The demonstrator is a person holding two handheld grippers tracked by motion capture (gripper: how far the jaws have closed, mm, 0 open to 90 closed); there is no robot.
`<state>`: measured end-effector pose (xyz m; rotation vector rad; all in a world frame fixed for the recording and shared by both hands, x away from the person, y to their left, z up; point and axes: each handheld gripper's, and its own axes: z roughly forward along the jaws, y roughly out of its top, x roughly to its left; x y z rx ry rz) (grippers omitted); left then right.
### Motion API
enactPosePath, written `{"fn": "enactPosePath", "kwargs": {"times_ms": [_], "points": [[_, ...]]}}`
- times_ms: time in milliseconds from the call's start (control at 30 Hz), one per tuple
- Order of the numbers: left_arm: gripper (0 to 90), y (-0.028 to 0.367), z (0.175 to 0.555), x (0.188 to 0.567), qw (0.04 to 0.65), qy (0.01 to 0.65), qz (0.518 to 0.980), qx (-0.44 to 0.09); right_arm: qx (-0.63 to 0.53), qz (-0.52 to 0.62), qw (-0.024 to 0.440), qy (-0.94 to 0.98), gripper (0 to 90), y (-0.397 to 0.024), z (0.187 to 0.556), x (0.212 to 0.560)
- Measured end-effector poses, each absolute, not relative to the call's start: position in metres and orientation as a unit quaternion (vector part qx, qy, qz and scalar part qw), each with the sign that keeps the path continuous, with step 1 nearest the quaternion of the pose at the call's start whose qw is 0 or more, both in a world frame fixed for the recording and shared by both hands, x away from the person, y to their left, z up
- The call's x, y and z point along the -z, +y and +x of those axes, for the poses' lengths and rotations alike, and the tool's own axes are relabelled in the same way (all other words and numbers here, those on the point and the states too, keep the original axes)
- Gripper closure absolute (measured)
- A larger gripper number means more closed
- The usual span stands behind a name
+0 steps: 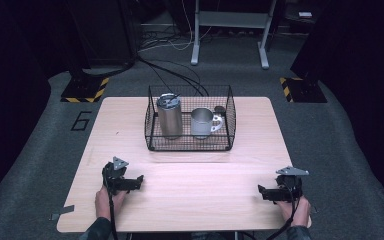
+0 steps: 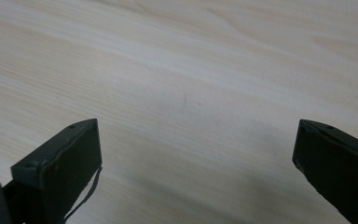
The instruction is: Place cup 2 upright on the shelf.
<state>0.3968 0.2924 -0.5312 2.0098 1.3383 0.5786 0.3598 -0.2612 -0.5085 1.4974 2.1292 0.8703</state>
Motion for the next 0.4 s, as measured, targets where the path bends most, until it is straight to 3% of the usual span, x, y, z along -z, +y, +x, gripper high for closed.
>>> {"fn": "enactPosePath", "kwargs": {"times_ms": [400], "points": [[0.9, 0.292, 0.397, 0.531, 0.324, 0.508, 0.767, -0.219, -0.316, 0.542, 0.229, 0.744, 0.0, -0.274, 0.358, 0.53]]}}
